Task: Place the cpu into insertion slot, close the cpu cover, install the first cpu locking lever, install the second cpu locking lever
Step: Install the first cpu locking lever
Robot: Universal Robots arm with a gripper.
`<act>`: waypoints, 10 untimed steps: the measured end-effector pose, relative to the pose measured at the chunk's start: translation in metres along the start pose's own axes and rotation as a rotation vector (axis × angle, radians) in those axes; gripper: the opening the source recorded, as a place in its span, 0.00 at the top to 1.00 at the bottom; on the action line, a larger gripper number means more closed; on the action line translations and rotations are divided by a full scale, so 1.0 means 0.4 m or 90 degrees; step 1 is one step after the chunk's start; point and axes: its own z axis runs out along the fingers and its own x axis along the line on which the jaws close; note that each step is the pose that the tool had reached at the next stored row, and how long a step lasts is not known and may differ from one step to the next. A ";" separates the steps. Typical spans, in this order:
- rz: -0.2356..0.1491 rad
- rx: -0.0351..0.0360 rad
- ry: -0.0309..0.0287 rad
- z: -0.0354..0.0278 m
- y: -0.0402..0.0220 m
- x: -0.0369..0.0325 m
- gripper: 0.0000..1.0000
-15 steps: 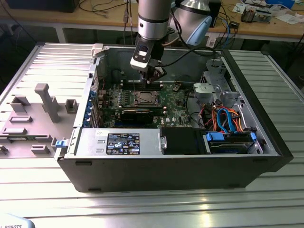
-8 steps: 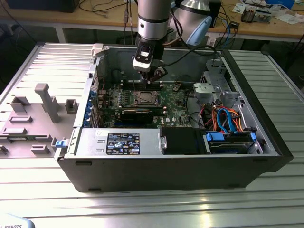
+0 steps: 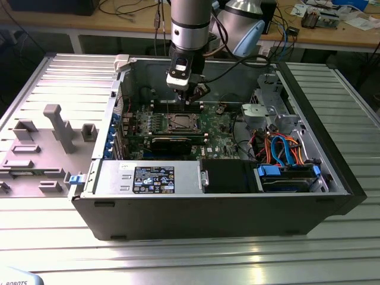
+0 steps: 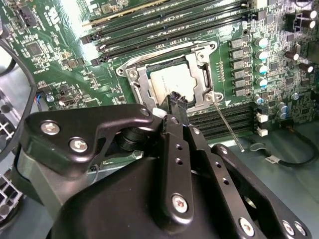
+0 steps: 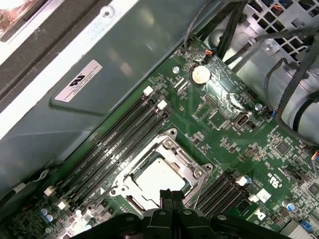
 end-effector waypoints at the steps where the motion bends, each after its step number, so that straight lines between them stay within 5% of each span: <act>1: -0.028 -0.0002 0.0003 0.000 0.000 0.000 0.89; 4: -0.098 -0.0006 0.0011 0.000 0.000 0.000 0.89; 8: -0.152 -0.0016 0.0009 0.000 -0.001 -0.001 0.89; 10: -0.155 -0.0021 0.0002 -0.004 -0.002 -0.001 0.89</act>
